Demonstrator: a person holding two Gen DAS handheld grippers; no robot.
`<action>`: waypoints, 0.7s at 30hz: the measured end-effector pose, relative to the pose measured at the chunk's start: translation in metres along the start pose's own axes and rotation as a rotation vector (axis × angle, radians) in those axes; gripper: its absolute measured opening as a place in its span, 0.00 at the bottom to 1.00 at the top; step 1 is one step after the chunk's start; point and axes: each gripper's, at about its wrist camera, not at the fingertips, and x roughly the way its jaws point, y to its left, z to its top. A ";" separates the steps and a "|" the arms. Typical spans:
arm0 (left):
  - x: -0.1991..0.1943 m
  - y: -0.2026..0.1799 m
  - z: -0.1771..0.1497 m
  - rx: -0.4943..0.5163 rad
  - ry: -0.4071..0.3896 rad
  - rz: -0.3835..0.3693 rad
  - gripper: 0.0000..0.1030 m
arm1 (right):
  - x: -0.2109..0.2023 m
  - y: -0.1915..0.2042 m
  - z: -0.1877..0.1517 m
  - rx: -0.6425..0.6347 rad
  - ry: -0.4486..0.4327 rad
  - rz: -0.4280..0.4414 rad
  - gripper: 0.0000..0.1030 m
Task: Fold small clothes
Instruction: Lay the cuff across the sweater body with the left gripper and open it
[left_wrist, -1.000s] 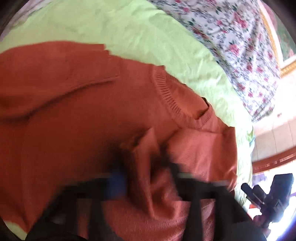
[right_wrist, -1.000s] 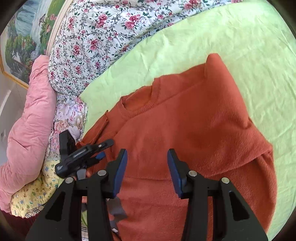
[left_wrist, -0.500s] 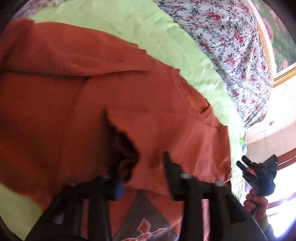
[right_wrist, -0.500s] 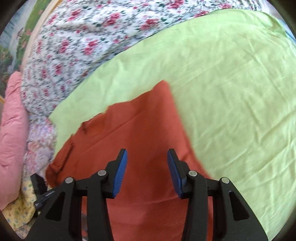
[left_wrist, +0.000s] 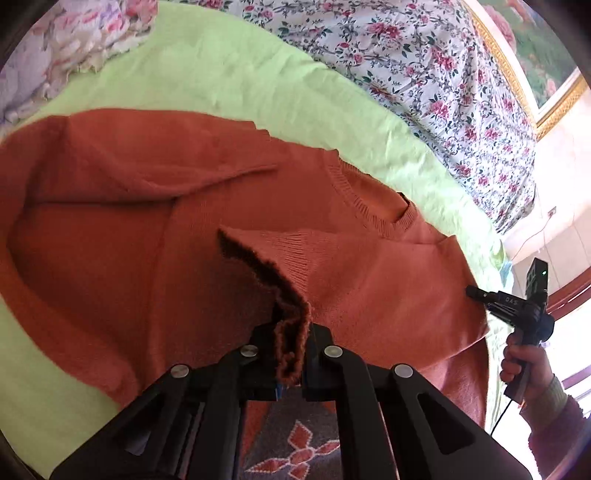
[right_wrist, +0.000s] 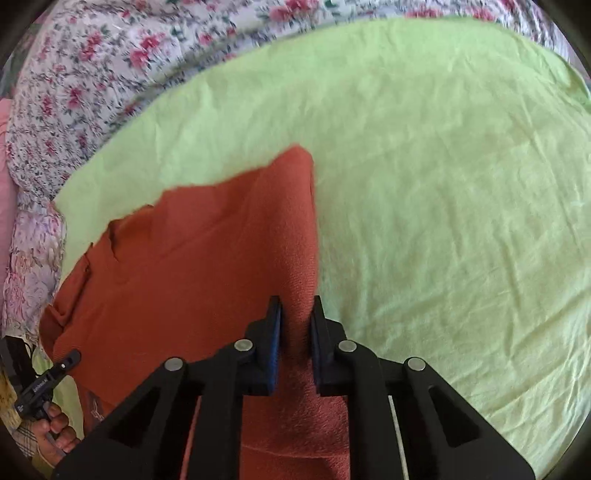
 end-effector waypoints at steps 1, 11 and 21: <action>0.006 0.005 -0.003 -0.003 0.022 0.014 0.03 | 0.000 0.001 0.000 -0.017 -0.006 -0.013 0.14; -0.006 0.004 -0.018 0.092 0.089 0.137 0.11 | -0.007 -0.002 -0.006 0.057 -0.014 -0.061 0.46; -0.028 -0.011 0.024 0.194 0.015 0.231 0.60 | -0.037 0.041 -0.049 0.037 -0.014 0.120 0.47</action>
